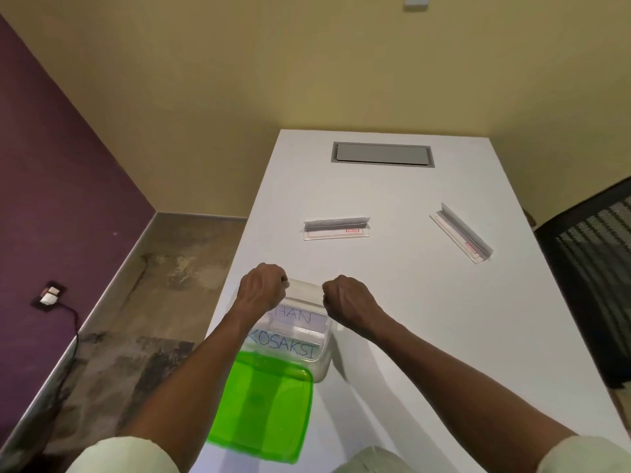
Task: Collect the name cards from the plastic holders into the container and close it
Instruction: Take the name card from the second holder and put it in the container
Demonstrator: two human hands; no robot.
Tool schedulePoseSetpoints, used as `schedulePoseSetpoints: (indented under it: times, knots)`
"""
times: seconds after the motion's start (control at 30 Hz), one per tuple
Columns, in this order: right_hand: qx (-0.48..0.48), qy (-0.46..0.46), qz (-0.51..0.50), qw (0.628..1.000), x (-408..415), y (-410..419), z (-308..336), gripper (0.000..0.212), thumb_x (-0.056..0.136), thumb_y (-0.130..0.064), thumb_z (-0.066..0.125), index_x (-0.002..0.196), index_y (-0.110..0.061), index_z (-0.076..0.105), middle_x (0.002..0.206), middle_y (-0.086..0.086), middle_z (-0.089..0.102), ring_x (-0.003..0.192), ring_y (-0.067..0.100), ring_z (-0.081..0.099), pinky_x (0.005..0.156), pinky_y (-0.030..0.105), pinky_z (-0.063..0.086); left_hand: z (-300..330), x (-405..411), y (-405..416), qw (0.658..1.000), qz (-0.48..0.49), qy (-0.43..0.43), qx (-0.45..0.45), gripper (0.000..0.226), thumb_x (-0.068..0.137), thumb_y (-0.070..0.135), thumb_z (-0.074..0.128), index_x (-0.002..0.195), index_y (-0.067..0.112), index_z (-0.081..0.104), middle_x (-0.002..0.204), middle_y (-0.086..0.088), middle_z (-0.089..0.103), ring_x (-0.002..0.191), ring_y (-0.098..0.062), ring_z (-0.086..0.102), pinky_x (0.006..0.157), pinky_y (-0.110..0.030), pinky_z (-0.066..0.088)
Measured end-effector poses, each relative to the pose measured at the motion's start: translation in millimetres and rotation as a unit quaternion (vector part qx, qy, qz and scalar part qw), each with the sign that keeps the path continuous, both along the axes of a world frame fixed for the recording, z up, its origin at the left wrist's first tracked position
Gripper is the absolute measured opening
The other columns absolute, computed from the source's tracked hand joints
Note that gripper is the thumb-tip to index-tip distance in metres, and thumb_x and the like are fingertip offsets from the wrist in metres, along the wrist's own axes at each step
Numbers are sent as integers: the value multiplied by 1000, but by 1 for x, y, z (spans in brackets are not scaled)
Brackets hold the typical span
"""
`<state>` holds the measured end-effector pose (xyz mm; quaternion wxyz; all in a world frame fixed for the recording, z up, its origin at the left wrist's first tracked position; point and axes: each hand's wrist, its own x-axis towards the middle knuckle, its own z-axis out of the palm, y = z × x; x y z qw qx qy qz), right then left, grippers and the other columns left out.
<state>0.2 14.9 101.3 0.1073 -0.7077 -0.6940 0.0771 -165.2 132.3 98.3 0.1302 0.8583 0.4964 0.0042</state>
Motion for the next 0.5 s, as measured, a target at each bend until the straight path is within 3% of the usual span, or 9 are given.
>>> schedulePoseSetpoints:
  times: [0.1,0.2,0.3,0.5]
  knots:
    - [19,-4,-20,1000,15,-16,8,32,73,-1,56,56,-11,32,50,12,36,47,29,28,47,29,20,15,12,-14,999,17,-46,2,15,89,23,60,84,17,74,95,0,75,82,-22,65,64,-27,45]
    - [42,-2,-35,999,32,-34,15,36,72,0,57,56,-12,27,49,2,17,46,29,26,46,29,18,29,27,-27,996,33,-79,-6,17,88,22,59,82,16,74,95,2,76,78,-21,66,63,-27,47]
    - [58,-12,-60,996,49,-50,14,34,76,-2,55,59,-12,28,52,7,28,50,29,30,48,30,20,37,42,-39,995,33,-96,-21,19,87,21,57,81,14,74,94,2,76,83,-20,67,69,-31,55]
    - [76,-45,-118,989,83,-88,13,49,60,0,71,60,-17,26,46,6,34,46,22,25,46,23,15,47,77,-62,991,30,-122,-40,20,85,21,56,81,15,74,92,2,75,84,-19,67,75,-34,58]
